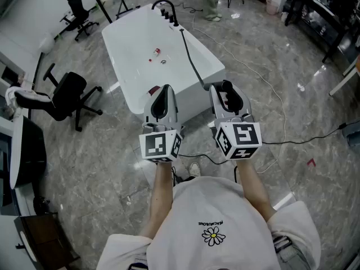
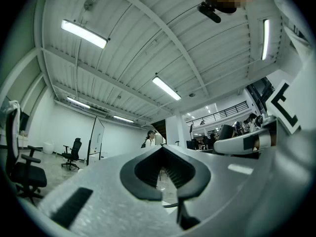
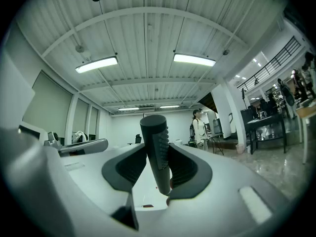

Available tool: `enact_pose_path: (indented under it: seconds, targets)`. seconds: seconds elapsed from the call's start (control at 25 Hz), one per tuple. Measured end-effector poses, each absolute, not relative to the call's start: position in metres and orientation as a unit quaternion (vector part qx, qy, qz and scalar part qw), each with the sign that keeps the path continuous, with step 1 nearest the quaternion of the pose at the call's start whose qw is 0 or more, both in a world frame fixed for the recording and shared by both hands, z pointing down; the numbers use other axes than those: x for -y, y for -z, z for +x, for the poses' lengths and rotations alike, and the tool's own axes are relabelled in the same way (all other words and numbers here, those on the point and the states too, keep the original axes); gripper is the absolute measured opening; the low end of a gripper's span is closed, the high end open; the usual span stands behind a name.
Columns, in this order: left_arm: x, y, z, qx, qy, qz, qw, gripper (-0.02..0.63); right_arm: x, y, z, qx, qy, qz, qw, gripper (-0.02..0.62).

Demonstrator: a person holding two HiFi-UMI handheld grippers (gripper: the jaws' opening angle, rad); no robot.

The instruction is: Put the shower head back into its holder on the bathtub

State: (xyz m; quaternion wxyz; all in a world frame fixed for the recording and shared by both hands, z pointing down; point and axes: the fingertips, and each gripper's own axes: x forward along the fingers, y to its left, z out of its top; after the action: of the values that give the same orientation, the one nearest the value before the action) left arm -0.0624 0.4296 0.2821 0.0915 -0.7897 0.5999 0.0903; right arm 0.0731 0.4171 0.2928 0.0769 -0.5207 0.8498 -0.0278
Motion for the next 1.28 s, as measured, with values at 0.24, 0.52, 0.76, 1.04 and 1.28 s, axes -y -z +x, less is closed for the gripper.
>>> enact_pose_path:
  seconds: [0.24,0.52,0.76,1.04,1.28]
  targets:
    - [-0.425,-0.286,-0.064,-0.602,-0.091,-0.788,0.086,0.0,-0.413,-0.293,0.073,-0.851,0.025,-0.518,0.075,0.141]
    - [-0.42,-0.289,-0.069,-0.599,-0.09,-0.792,0.079,0.0,-0.409,-0.294,0.069,-0.85,0.03,-0.521,0.075,0.141]
    - [-0.418,-0.297,-0.068,-0.592,-0.083,-0.798,0.075,0.0,-0.407,-0.297,0.07,-0.848,0.035,-0.523,0.082,0.141]
    - [-0.412,-0.308,-0.076,-0.592,-0.08,-0.8,0.059,0.0,-0.399,-0.3,0.069,-0.846,0.045,-0.526,0.081,0.141]
    - [-0.394,-0.322,-0.1,-0.602,-0.084,-0.793,0.044,0.0,-0.376,-0.311,0.06,-0.843,0.051,-0.531,0.072,0.141]
